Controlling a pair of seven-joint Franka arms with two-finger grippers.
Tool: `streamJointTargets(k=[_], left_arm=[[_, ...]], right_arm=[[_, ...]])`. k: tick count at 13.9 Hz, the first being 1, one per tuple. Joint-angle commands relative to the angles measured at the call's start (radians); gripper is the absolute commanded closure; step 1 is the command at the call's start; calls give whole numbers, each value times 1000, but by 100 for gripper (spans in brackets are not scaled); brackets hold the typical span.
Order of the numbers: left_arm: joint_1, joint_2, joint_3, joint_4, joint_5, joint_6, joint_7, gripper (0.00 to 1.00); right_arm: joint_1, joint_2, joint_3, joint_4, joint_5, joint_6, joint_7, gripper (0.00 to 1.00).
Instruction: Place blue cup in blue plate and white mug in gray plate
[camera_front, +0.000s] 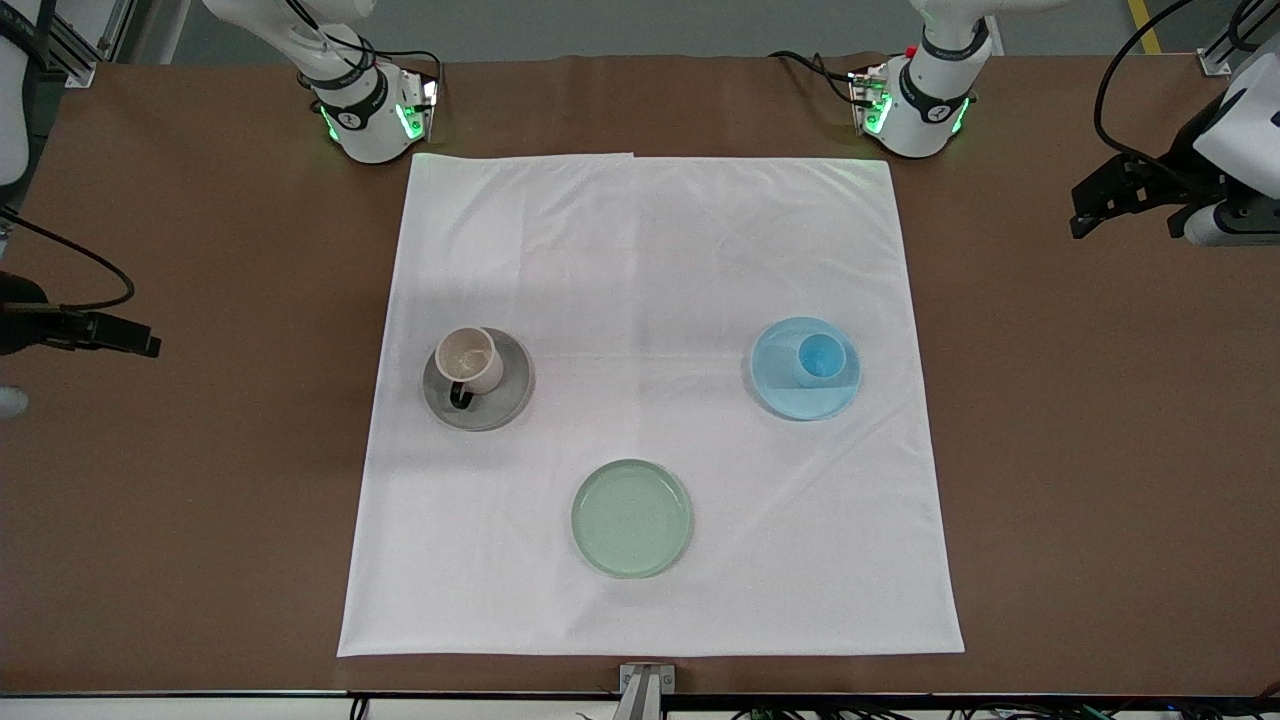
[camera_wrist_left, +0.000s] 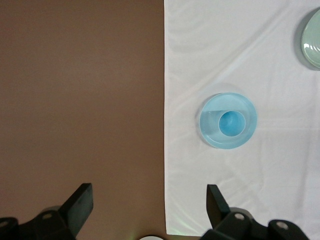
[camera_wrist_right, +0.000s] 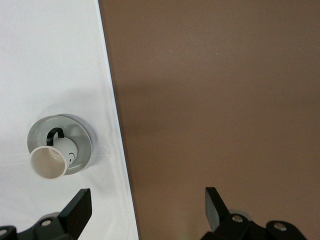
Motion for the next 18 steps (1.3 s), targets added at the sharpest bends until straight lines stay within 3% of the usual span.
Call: streamJointTargets(k=[1,3,7,11,18], left_arm=[[4,-12,-3,-16,-7,15,-3,0],[2,-12,-3,-17,-4,17,-3,0],[2,-16,-3,-19,-4,14,-3,0],[-1,-12,-5,-19,-4,21,-3,0],[5,-13,-3,-14,1,21,-1,0]], right_arm=[[-11,-219,19,-274,-8,100,-4,0],[-11,-281,19,-339,-11,116,-4,0],[-16,-333,23,-322,-14,49,-7,0],[-30,-339,37,-268,-25,-40,-7,0],[-40,-365,49,-270,-23,-33,-5,0]])
